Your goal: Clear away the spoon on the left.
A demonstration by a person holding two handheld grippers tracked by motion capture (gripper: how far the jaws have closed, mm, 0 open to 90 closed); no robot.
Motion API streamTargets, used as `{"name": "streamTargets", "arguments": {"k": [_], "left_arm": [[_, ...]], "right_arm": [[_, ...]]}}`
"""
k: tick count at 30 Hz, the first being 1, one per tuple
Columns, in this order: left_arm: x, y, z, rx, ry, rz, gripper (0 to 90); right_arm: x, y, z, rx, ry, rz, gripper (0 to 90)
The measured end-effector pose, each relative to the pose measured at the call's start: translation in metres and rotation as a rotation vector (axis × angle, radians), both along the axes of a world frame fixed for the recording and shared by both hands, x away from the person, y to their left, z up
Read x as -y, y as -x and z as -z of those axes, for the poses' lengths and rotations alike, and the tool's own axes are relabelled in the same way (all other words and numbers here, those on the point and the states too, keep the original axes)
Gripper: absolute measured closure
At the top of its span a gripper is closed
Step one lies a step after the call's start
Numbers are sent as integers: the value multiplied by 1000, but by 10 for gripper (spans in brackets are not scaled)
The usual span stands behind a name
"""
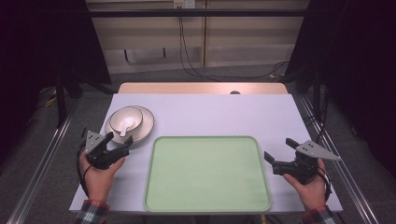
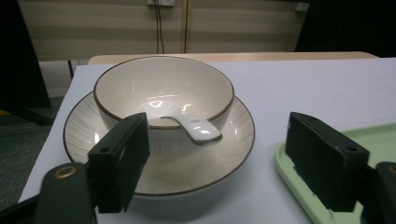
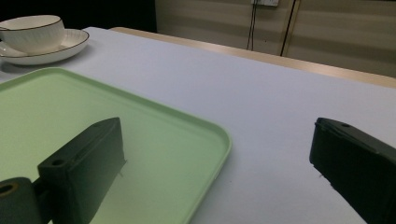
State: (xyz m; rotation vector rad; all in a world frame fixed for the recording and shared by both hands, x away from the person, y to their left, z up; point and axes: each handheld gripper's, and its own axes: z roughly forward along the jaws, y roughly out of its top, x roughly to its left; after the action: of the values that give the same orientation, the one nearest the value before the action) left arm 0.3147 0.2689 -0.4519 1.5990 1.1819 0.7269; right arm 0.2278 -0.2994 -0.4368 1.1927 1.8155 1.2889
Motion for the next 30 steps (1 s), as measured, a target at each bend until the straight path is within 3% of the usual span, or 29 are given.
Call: {"name": "streamTargets", "arguments": {"k": [10, 18, 23, 26, 30], "left_arm": [[3, -10, 6, -9, -53, -29, 479], [1, -12, 7, -28, -18, -28, 565], [-1, -14, 8, -11, -24, -27, 586], [-2, -14, 8, -11, -31, -29, 644], [-3, -14, 8, -6, -9, -25, 663]], "right_arm": [[3, 1, 0, -13, -10, 7, 29], [5, 6, 1, -18, -8, 14, 30], [6, 9, 0, -17, -8, 16, 32], [5, 10, -1, -18, -8, 18, 32], [6, 9, 0, -19, -6, 18, 32]]}}
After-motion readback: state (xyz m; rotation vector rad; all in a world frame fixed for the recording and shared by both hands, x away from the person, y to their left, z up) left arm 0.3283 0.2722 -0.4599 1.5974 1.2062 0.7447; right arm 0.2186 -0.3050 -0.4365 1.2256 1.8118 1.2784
